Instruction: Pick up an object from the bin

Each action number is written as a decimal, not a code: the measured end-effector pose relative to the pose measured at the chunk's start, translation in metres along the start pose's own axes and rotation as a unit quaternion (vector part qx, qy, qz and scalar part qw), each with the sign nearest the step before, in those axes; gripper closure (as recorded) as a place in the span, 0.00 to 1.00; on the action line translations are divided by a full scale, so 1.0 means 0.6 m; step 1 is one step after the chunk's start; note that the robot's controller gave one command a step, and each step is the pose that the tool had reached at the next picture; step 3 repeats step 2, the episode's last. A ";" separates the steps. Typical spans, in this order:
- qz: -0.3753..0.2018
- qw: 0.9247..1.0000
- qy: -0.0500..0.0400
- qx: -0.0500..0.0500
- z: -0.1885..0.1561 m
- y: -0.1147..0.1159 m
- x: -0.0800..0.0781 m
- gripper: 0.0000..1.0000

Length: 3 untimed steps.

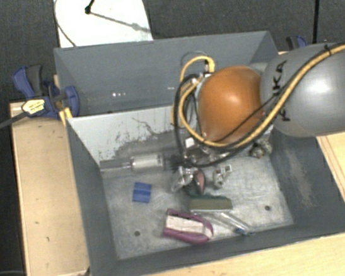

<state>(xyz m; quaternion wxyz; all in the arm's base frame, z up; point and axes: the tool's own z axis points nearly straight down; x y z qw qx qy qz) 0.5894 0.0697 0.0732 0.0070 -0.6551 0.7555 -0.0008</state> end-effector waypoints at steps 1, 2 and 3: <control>0.004 1.000 0.000 0.000 -0.003 -0.001 -0.001 1.00; -0.139 0.990 0.002 -0.002 -0.265 0.003 -0.033 1.00; -0.139 0.990 0.002 -0.002 -0.265 0.003 -0.033 1.00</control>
Offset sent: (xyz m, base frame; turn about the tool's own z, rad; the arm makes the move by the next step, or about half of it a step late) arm 0.0000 0.0000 0.0000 0.0000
